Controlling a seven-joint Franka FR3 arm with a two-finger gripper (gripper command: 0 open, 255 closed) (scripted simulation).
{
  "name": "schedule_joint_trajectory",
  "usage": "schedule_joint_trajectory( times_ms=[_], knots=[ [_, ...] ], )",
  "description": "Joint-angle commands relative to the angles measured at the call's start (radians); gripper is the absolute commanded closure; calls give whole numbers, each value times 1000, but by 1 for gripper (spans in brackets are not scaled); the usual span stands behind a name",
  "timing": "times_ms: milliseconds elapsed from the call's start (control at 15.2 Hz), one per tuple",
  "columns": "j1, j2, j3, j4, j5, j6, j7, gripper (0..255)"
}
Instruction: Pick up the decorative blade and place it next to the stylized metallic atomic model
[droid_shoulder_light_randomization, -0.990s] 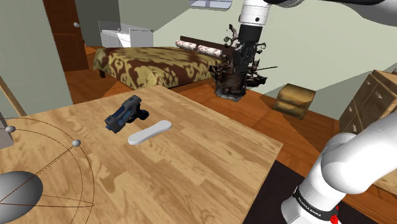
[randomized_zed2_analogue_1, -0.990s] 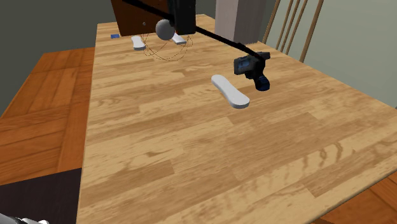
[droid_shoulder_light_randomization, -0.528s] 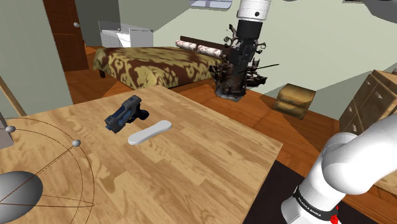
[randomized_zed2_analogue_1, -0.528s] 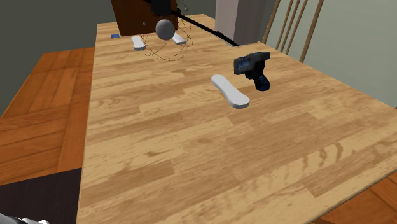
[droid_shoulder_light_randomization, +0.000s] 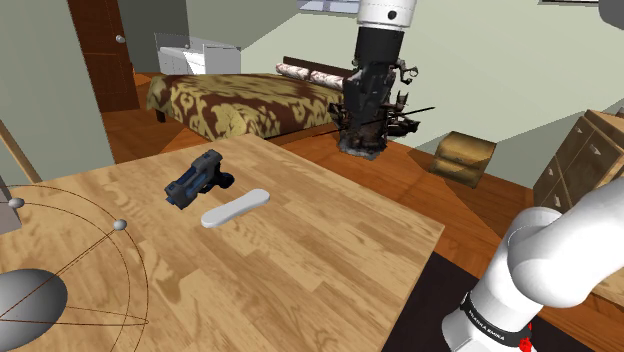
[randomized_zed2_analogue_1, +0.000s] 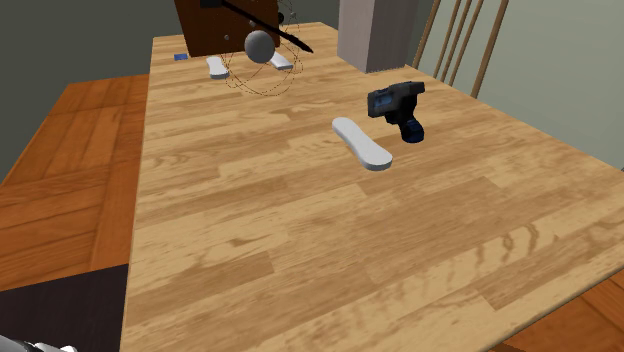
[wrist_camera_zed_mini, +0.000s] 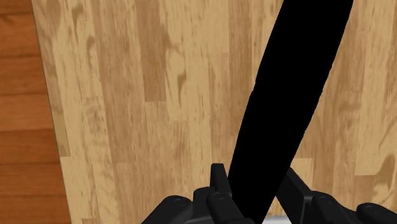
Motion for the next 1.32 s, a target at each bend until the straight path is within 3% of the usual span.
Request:
schedule_joint_trajectory(
  times_ms=[0,726,1254],
  knots=[
    [14,9,38,21,14,-10,54,255],
    [78,152,270,182,37,-17,361,255],
    [148,388,470,402,-70,-37,637,255]
  ],
)
